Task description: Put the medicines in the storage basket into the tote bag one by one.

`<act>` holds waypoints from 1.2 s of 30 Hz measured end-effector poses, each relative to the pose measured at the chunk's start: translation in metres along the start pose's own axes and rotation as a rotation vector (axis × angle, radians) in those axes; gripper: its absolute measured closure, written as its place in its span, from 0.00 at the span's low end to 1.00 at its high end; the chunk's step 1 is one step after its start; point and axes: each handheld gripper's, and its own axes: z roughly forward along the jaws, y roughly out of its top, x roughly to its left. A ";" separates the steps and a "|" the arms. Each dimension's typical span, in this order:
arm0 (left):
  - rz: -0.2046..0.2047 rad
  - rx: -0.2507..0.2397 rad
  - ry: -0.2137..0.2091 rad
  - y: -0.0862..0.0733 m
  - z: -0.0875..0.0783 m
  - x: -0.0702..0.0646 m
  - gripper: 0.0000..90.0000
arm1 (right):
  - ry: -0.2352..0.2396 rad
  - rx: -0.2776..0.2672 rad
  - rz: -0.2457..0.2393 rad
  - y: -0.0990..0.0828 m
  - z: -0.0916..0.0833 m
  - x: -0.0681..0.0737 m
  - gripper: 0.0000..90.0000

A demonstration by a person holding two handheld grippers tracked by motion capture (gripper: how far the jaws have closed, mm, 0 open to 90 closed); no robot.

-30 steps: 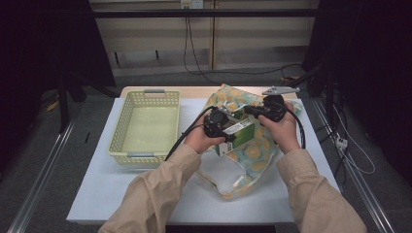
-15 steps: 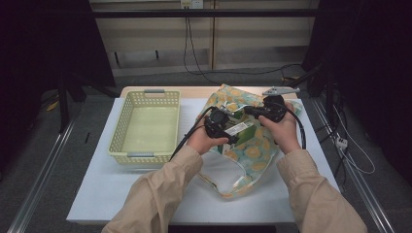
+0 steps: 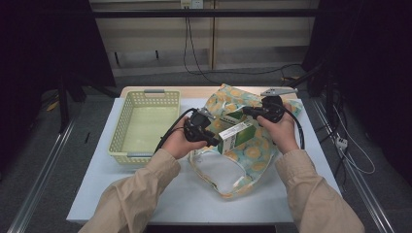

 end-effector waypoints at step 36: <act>-0.071 -0.108 0.038 0.009 0.060 0.016 1.00 | 0.006 -0.006 0.006 -0.003 -0.006 0.000 1.00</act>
